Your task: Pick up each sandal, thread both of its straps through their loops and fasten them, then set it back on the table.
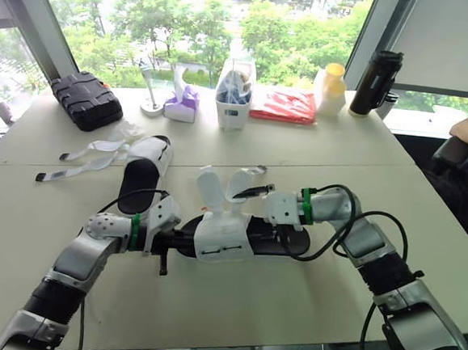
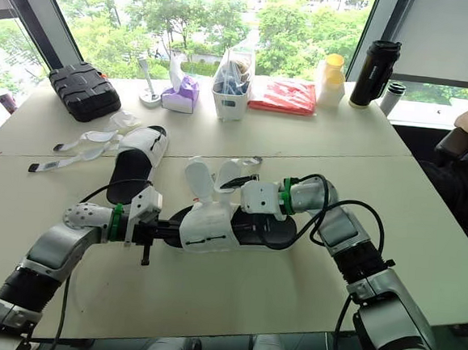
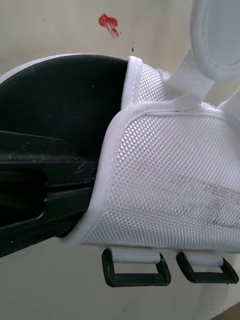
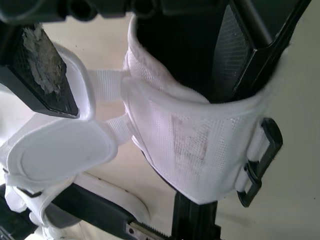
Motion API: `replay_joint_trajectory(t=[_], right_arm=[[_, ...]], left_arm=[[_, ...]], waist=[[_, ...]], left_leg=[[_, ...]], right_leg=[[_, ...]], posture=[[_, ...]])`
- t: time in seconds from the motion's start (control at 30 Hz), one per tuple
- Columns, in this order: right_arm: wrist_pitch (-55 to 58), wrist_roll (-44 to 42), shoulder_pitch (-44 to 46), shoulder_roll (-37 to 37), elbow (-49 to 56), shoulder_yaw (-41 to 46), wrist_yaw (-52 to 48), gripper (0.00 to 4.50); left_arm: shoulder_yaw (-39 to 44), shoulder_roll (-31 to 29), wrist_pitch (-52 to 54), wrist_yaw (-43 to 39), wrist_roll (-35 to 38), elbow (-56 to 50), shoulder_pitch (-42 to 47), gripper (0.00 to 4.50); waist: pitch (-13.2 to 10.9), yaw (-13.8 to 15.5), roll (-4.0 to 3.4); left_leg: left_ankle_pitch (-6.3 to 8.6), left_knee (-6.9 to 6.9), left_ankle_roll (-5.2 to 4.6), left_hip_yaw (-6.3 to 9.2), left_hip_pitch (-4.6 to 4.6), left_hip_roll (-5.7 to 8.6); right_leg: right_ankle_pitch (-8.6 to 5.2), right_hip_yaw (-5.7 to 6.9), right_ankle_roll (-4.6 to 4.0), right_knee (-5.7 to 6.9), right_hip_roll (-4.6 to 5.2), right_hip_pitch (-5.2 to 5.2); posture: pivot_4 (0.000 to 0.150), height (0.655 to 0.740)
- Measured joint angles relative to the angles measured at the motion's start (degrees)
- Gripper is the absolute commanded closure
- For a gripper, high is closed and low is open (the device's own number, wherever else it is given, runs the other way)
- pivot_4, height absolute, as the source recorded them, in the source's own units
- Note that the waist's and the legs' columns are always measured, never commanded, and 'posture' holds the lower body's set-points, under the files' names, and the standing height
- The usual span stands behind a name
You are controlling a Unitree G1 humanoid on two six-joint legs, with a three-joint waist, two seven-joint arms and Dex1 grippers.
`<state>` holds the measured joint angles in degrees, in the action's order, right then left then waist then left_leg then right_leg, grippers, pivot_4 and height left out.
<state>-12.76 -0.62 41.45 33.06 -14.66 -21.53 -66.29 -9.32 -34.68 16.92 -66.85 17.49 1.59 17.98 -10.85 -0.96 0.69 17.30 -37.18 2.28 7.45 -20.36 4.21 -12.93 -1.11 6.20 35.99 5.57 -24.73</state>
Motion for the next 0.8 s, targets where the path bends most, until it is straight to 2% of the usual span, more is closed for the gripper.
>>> replay_joint_trajectory(t=[0.27,0.5,0.8], right_arm=[[10.1,-3.7,11.5,3.4,-11.8,7.2,-5.4,0.00],[48.2,-12.1,21.3,-3.8,-25.9,11.2,-6.9,0.00],[67.9,-14.3,27.0,-10.1,-37.4,15.8,-2.0,0.00]], left_arm=[[-0.1,0.0,0.0,0.4,-0.2,0.2,-0.2,4.47],[-0.5,0.9,-0.5,0.8,-0.6,1.1,0.3,4.47],[-0.6,0.9,-1.6,0.6,-0.7,1.7,0.2,4.47]], waist=[[0.1,0.0,-0.06],[0.2,0.2,-0.16],[0.3,0.1,-0.33]], left_leg=[[0.01,0.03,-0.01,0.01,0.02,-0.01],[0.00,-0.04,0.00,0.09,0.02,0.00],[0.00,-0.02,0.00,0.08,0.00,0.05]], right_leg=[[0.00,0.01,-0.01,-0.02,0.00,0.03],[0.05,0.01,-0.09,0.00,0.01,0.07],[0.06,0.01,-0.08,0.02,0.04,0.03]], posture=[[0.150,0.7400],[0.150,0.7400],[0.150,0.7400]])
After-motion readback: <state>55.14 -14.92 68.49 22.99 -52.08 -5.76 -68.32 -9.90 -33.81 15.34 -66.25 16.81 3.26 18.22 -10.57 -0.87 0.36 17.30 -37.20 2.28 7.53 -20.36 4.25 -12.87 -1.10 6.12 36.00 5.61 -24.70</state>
